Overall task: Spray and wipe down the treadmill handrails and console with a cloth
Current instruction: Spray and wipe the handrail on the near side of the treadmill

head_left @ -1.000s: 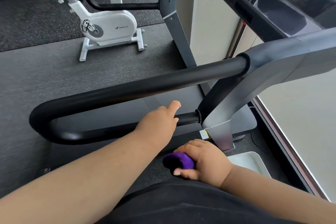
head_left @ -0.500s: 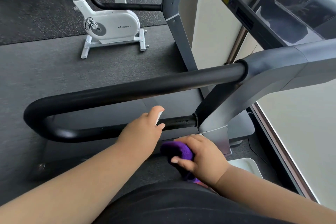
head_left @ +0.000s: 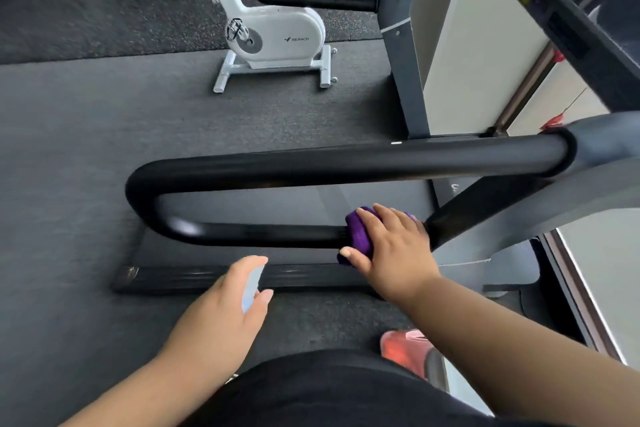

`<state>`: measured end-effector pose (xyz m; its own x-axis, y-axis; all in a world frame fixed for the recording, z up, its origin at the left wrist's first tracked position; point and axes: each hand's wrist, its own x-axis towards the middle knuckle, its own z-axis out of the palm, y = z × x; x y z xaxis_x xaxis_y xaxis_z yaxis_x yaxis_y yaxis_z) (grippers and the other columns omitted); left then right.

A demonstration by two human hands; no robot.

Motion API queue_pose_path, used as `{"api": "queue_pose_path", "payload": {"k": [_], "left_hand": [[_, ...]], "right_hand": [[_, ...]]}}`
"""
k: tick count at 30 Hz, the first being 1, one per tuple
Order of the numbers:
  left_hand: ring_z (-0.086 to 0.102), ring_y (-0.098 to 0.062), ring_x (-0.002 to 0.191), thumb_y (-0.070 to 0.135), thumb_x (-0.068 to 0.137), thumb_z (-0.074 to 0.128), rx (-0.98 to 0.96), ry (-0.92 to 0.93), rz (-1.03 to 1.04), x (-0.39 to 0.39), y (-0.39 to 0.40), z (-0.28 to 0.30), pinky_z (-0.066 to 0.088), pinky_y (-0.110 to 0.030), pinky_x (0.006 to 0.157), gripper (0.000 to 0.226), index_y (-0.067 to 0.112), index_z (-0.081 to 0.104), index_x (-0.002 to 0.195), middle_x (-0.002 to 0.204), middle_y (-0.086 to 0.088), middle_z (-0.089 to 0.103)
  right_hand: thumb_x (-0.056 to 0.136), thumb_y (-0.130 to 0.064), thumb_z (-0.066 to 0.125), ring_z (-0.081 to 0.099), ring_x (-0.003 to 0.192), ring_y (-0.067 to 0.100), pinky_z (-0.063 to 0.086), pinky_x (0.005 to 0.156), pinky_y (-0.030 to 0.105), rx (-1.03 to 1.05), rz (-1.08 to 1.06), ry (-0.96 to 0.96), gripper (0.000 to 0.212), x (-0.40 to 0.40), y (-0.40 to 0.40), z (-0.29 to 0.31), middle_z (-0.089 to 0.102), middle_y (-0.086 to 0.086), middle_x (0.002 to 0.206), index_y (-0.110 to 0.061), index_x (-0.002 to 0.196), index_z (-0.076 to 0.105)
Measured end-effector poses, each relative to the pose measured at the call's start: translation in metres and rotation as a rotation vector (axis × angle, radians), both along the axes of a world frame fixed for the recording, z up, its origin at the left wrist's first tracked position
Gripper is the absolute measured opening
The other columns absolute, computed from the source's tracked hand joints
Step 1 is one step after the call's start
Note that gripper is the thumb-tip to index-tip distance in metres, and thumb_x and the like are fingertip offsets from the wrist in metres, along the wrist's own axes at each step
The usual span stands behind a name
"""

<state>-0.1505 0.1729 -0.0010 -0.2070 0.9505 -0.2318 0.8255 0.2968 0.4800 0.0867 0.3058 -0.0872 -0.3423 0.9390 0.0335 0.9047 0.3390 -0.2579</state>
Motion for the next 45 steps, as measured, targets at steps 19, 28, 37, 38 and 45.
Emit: {"api": "queue_pose_path", "payload": {"k": [19, 28, 37, 38, 45], "left_hand": [[0.056, -0.011, 0.108, 0.044, 0.094, 0.049, 0.023, 0.005, -0.057, 0.011, 0.012, -0.002, 0.043, -0.029, 0.086, 0.041, 0.046, 0.029, 0.129, 0.124, 0.012, 0.058], [0.055, -0.012, 0.112, 0.042, 0.095, 0.049, -0.006, 0.029, 0.003, -0.011, -0.004, 0.006, 0.039, -0.025, 0.084, 0.039, 0.048, 0.030, 0.128, 0.132, 0.015, 0.055], [0.055, -0.013, 0.114, 0.041, 0.095, 0.049, -0.051, 0.060, -0.048, -0.002, 0.000, 0.002, 0.036, -0.024, 0.081, 0.040, 0.043, 0.032, 0.131, 0.132, 0.014, 0.054], [0.055, -0.013, 0.113, 0.041, 0.095, 0.049, -0.049, 0.064, -0.068, 0.002, 0.003, 0.001, 0.035, -0.024, 0.080, 0.040, 0.043, 0.032, 0.131, 0.132, 0.013, 0.055], [0.055, -0.012, 0.106, 0.043, 0.095, 0.047, -0.027, 0.043, -0.085, 0.008, 0.009, 0.003, 0.037, -0.024, 0.079, 0.039, 0.046, 0.029, 0.130, 0.130, 0.016, 0.054]], "right_hand": [[0.082, -0.064, 0.065, 0.049, 0.123, 0.025, 0.042, 0.100, 0.042, -0.120, 0.147, -0.111, 0.079, 0.000, 0.012, 0.018, 0.051, -0.004, 0.136, -0.032, 0.147, 0.035], [0.085, -0.064, 0.061, 0.051, 0.122, 0.028, 0.042, 0.103, 0.045, -0.088, 0.104, -0.190, 0.075, 0.002, 0.010, 0.013, 0.052, -0.001, 0.137, -0.026, 0.145, 0.037], [0.092, -0.059, 0.054, 0.050, 0.115, 0.030, 0.042, 0.094, 0.046, -0.042, 0.235, -0.138, 0.063, -0.081, 0.002, 0.020, 0.051, 0.004, 0.129, -0.019, 0.137, 0.034], [0.093, -0.059, 0.054, 0.051, 0.114, 0.030, 0.043, 0.093, 0.045, -0.046, 0.249, -0.142, 0.062, -0.084, 0.003, 0.021, 0.051, 0.004, 0.129, -0.019, 0.136, 0.033], [0.089, -0.066, 0.054, 0.048, 0.121, 0.027, 0.045, 0.095, 0.044, -0.144, 0.202, -0.164, 0.074, -0.001, 0.017, 0.024, 0.049, -0.001, 0.137, -0.030, 0.149, 0.028]]}}
